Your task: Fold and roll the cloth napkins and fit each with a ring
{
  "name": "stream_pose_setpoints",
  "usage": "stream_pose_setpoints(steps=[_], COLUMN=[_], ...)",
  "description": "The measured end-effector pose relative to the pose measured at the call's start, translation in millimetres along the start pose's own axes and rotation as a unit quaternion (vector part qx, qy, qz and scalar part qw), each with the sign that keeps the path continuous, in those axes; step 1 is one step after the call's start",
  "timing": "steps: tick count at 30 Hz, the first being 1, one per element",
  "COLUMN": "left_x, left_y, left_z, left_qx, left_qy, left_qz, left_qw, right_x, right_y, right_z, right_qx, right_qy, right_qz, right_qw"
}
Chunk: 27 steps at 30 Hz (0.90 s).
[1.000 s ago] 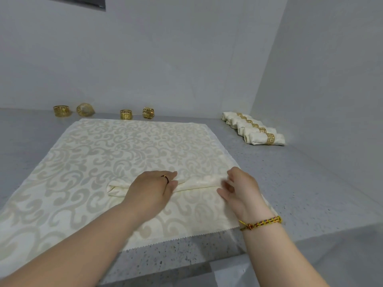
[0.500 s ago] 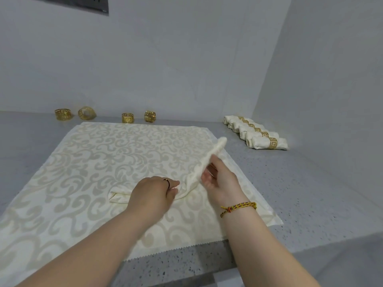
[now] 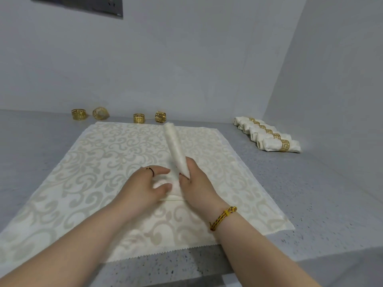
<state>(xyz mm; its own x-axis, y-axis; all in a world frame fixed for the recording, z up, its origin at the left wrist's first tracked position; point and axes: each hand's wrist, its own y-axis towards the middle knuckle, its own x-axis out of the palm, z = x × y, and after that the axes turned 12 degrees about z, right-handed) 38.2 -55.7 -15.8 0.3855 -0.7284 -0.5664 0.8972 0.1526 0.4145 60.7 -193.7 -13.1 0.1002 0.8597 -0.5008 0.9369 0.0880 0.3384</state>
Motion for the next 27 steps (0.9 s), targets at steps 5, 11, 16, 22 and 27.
stream_pose_setpoints(steps=[5, 11, 16, 22, 27], left_x=[-36.1, -36.4, -42.3, -23.3, -24.2], left_y=[-7.8, -13.6, -16.2, -17.6, -22.2], left_z=[-29.6, -34.7, -36.2, -36.1, -28.6], left_qx=[-0.073, -0.092, 0.059, 0.241, 0.237], left_qy=[-0.011, -0.001, 0.111, 0.318, 0.325], left_qz=[0.034, 0.024, 0.016, -0.051, -0.026], left_qw=[0.997, 0.995, 0.992, 0.916, 0.915], right_x=[4.5, 3.0, 7.0, 6.5, -9.3], right_y=[-1.2, 3.2, 2.6, 2.7, 2.5], right_z=[3.8, 1.4, 1.7, 2.8, 5.6], right_qx=[-0.094, -0.126, -0.142, -0.172, -0.17], right_qy=[-0.145, -0.276, -0.307, -0.323, -0.333], right_qz=[-0.064, -0.138, -0.139, -0.113, -0.066], right_qw=[0.983, 0.943, 0.931, 0.924, 0.925])
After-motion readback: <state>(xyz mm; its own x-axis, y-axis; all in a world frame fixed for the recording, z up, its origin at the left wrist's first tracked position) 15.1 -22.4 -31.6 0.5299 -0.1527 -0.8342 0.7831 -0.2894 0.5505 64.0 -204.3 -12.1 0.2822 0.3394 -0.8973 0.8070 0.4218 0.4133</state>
